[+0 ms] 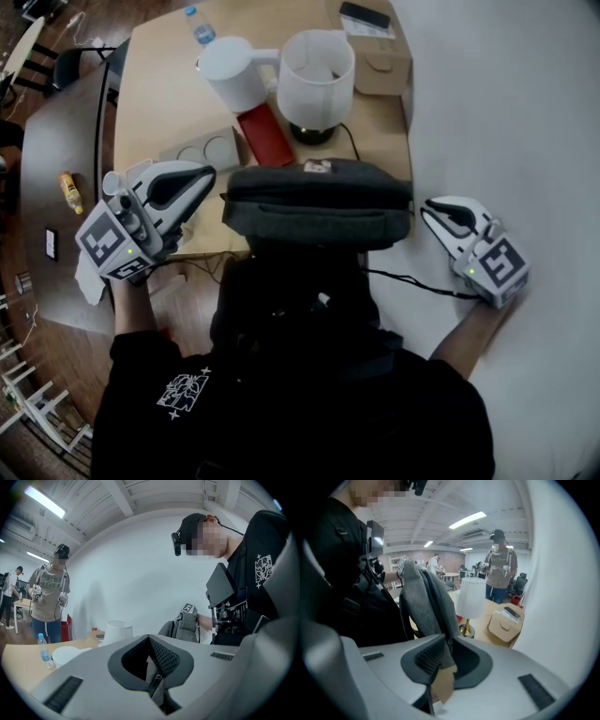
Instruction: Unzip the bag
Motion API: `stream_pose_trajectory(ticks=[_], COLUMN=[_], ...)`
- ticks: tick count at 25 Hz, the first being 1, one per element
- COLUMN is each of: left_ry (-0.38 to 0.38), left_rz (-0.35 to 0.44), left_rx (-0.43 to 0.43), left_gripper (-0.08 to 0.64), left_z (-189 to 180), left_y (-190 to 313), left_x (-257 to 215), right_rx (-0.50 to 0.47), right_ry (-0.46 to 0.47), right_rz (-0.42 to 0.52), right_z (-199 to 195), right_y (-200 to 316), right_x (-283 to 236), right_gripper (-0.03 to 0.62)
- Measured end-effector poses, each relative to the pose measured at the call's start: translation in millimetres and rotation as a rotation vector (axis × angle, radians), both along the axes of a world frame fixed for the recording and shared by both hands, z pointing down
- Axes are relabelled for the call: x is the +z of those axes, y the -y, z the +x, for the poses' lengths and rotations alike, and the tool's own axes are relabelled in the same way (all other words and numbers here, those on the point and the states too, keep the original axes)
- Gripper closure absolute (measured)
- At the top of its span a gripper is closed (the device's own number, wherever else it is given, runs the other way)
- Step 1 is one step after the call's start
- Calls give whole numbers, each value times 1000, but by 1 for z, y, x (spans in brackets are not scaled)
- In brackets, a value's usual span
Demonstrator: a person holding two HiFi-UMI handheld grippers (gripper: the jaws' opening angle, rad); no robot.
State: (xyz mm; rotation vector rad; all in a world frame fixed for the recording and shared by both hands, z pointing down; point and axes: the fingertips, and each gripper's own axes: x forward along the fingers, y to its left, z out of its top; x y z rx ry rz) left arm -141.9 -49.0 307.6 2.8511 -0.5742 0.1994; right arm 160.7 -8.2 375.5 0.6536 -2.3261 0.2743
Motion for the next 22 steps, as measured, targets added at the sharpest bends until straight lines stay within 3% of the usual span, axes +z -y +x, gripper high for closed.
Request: stream_pose_trajectory(ticks=[6,11,22], left_ry=[-21,-39,-57], left_rz=[36,67,85], left_rx=[-25,-30,-45], left_gripper=[565,563,563], left_z=[2,6,5], left_y=[4,5,6], left_x=[-10,-22,-30], right_rx=[24,-17,-68], right_ry=[230,336,327], right_rz=[264,388,465], right_z=[-18,-41,-53], right_y=[20,23,22], right_x=[-86,-120,-131], right_gripper=[512,535,569])
